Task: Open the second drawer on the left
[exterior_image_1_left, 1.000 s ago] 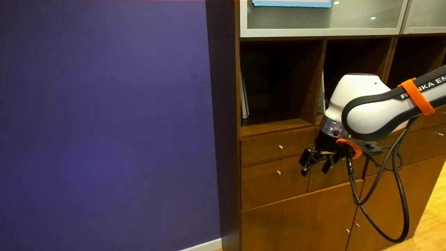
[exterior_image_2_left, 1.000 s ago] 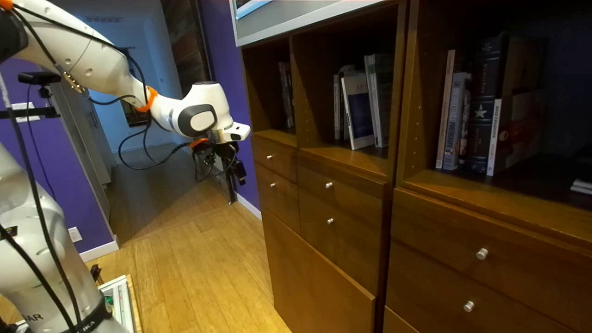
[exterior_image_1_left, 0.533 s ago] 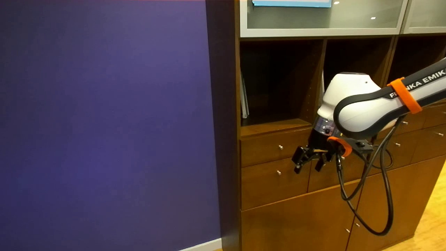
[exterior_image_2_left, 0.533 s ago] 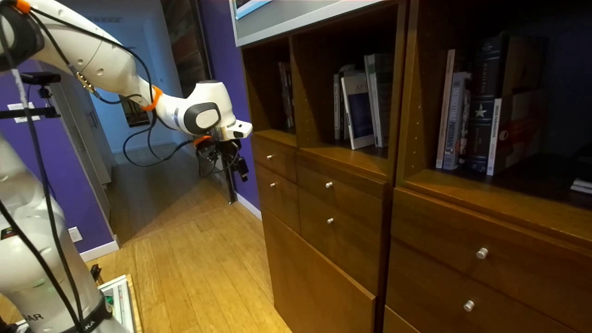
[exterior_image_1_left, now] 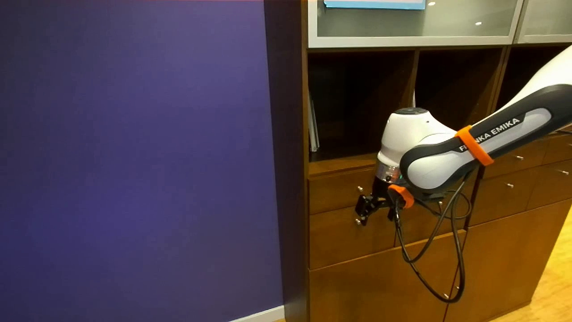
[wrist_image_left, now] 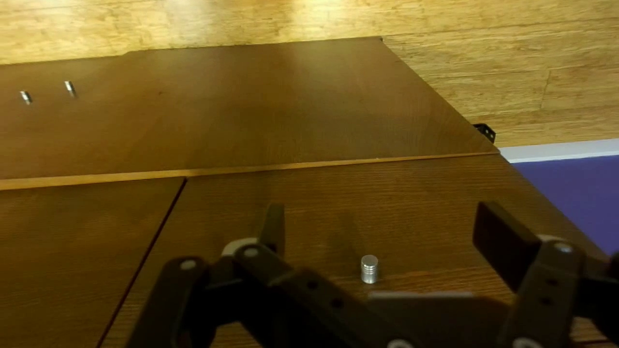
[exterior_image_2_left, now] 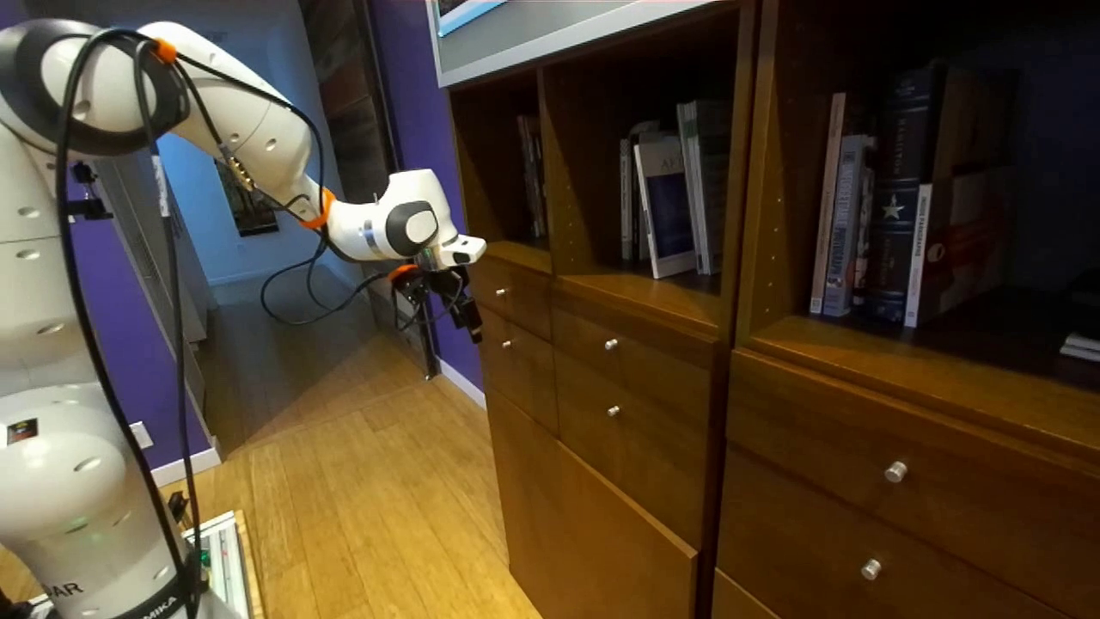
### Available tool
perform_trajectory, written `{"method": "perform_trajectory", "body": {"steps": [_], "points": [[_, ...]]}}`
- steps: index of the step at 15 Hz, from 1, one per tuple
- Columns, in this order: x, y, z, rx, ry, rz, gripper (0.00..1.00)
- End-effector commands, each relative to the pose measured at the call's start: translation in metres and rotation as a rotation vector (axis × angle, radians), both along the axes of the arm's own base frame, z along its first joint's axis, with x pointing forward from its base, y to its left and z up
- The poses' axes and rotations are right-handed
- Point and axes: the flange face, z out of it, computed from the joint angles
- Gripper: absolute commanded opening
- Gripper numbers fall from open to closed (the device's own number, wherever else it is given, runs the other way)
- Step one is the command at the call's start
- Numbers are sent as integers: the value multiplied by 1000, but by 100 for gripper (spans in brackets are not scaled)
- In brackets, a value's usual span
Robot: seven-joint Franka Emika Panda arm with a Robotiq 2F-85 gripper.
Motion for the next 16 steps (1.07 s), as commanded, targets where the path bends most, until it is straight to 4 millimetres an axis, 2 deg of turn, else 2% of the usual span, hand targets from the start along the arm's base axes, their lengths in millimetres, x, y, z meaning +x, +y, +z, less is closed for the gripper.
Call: {"method": "perform_trajectory", "body": {"steps": [1, 5, 8, 9, 10, 16], "points": [[22, 19, -17, -17, -34, -9, 100], [38, 20, -36, -25, -79, 1, 100], [47, 13, -43, -23, -101, 6, 100], [49, 11, -45, -23, -109, 6, 93], [52, 9, -46, -23, -121, 4, 74], [63, 6, -50, -28, -171, 17, 31]]}}
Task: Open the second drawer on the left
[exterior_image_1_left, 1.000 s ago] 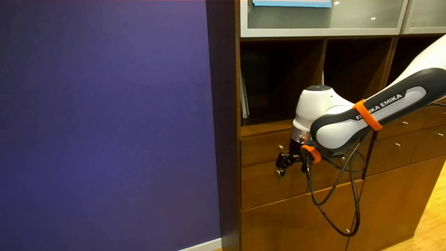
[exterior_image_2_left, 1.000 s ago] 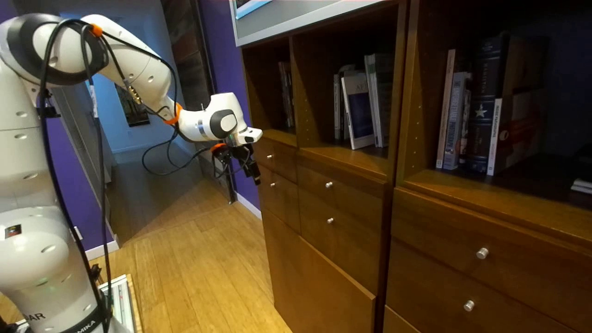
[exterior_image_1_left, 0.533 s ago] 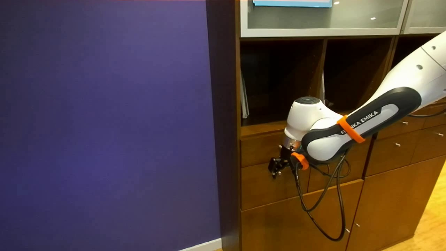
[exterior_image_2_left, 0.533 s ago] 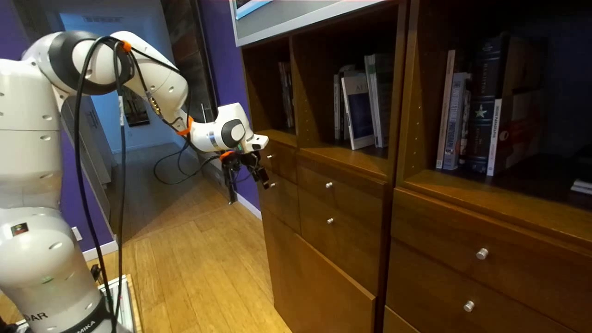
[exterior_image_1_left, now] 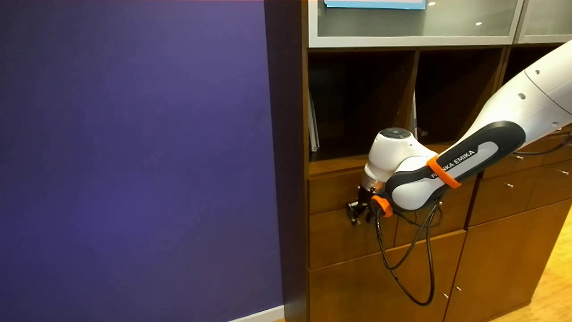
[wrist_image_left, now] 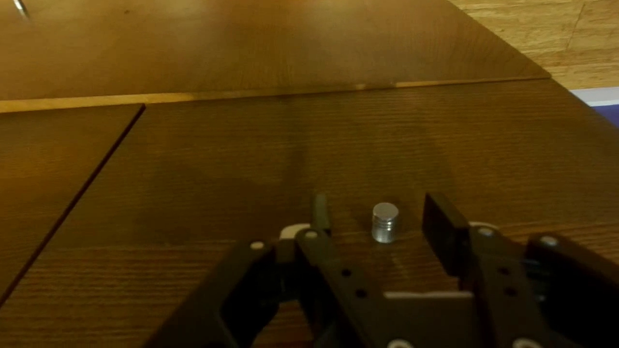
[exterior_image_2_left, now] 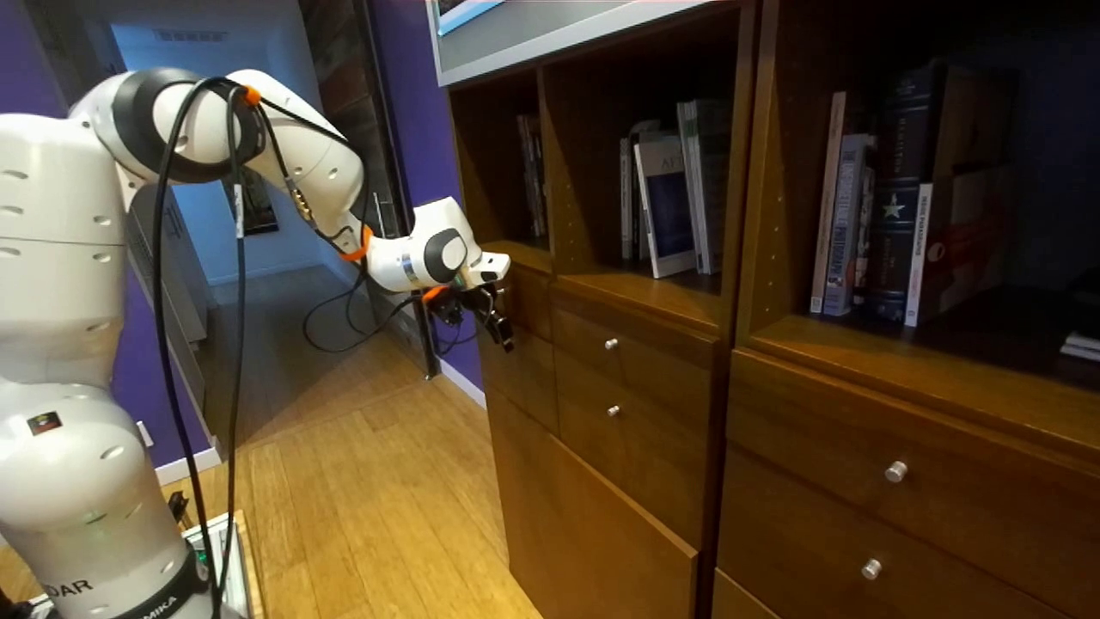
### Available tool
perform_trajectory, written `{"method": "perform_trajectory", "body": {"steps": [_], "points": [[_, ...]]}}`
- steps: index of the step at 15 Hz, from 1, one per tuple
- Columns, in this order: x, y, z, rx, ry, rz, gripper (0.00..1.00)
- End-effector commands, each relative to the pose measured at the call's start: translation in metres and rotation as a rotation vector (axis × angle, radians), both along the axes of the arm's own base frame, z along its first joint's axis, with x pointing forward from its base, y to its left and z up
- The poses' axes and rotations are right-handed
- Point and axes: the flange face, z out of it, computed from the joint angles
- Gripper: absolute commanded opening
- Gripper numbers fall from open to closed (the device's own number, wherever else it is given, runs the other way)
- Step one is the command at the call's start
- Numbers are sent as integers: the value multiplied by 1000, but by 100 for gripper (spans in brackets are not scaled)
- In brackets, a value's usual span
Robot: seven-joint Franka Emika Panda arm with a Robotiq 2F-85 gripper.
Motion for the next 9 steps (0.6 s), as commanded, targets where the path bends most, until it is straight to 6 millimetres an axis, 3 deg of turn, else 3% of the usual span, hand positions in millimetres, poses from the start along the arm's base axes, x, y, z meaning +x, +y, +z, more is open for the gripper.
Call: {"method": "perform_trajectory", "body": {"steps": [1, 4, 6, 9], "points": [[8, 6, -2, -8, -41, 8, 24], [8, 8, -6, -11, -35, 15, 3], [4, 11, -7, -5, -16, 32, 0], [-13, 12, -8, -17, 30, 53, 4]]}}
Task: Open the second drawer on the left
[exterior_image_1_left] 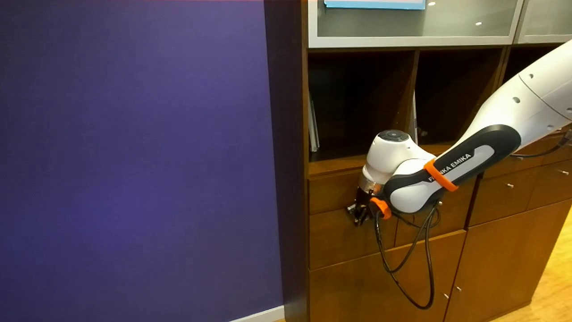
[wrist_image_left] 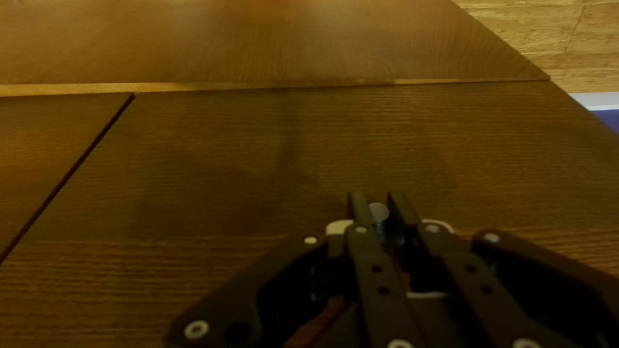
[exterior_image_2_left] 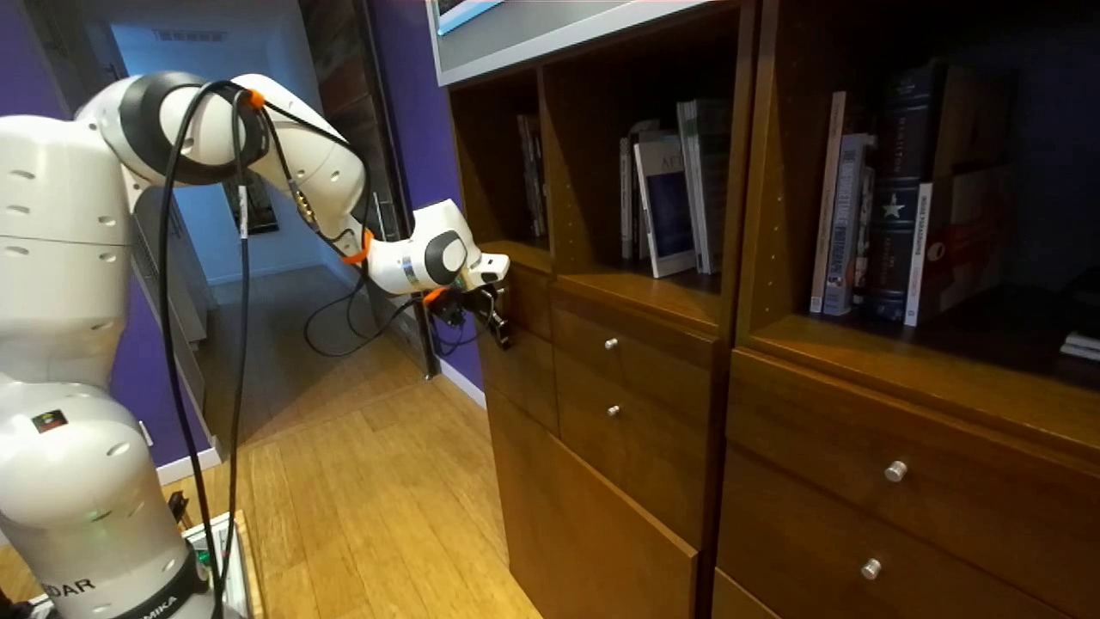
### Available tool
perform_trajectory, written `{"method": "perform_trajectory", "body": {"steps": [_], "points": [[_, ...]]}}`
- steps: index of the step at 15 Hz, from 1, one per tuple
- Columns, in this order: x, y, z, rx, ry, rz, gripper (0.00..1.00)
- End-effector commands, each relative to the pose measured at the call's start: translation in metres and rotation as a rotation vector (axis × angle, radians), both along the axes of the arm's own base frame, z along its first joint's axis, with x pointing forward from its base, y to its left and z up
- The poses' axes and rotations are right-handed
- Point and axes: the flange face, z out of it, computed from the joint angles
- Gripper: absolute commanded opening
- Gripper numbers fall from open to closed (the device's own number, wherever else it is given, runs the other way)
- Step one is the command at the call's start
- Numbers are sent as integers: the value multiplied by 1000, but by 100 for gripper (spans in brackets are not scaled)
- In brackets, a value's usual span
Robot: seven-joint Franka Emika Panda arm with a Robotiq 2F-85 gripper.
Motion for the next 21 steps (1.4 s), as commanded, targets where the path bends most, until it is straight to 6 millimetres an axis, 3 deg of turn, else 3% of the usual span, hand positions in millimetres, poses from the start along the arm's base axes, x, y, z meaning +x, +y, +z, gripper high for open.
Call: {"method": "perform_trajectory", "body": {"steps": [1, 6, 11, 12, 16, 18, 21], "points": [[-21, 6, -5, -9, 51, 27, 4], [-76, 3, -16, 18, 116, 29, 4], [-150, -6, -18, 18, 175, 7, 4], [-164, -7, -18, 11, 186, 1, 35], [-217, -14, -34, 3, 270, -16, 59], [-233, -20, -36, 0, 295, -27, 73], [-245, -29, -14, 19, 304, -27, 94]]}}
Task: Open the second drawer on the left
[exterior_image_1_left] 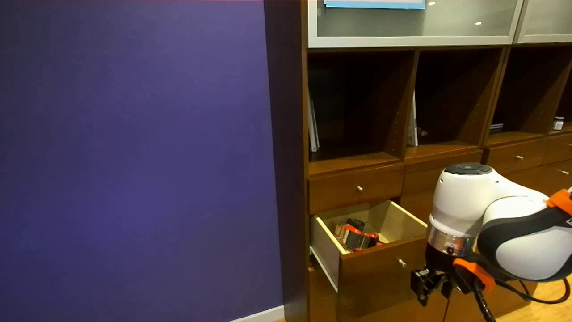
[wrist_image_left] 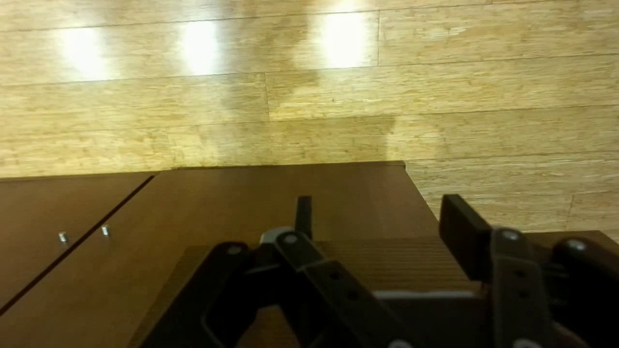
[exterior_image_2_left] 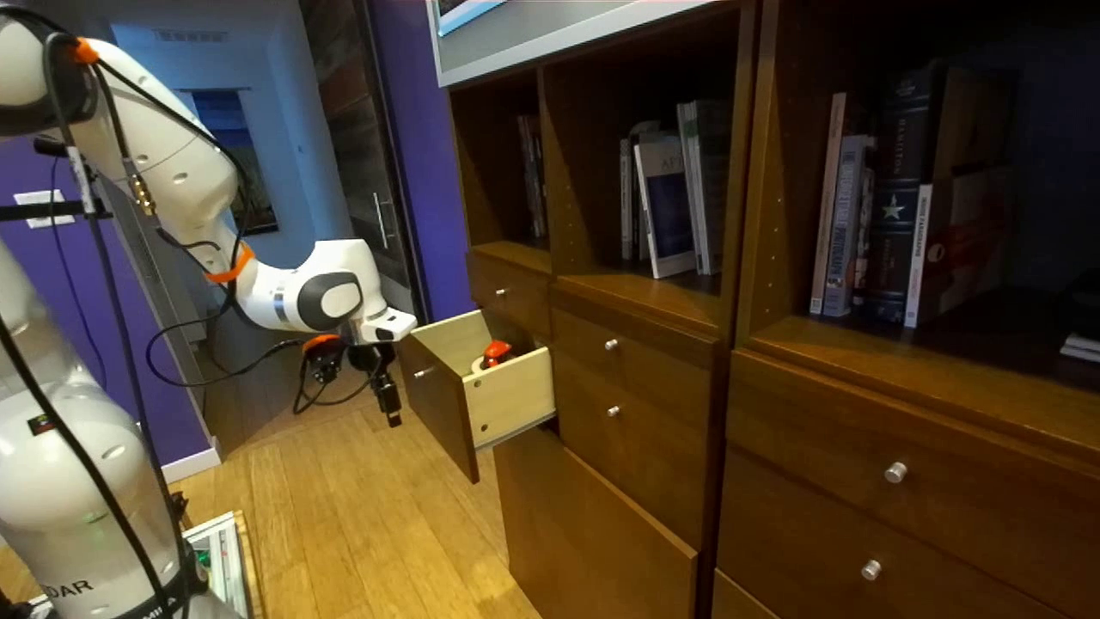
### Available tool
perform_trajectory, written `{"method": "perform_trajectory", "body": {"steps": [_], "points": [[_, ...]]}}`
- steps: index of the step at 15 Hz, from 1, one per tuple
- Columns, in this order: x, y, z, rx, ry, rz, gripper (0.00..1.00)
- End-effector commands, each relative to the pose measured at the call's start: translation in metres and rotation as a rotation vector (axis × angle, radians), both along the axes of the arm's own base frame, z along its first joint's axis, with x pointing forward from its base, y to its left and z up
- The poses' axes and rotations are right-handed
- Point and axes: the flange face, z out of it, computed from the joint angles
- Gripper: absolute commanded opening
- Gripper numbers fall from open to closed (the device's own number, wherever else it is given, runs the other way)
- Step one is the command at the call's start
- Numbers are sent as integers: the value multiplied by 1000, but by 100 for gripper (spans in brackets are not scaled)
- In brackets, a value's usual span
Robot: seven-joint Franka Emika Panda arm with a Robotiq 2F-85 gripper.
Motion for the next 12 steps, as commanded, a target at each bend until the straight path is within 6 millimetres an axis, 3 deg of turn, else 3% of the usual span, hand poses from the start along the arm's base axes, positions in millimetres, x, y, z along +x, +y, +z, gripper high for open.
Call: {"method": "perform_trajectory", "body": {"steps": [1, 6, 8, 10, 12], "points": [[-19, -16, 40, 32, 1, -19, 99], [-12, -38, 136, 16, -111, -67, 100], [4, -42, 177, 2, -192, -99, 100], [19, -41, 206, 19, -250, -116, 100], [42, -35, 219, 25, -290, -125, 100]]}}
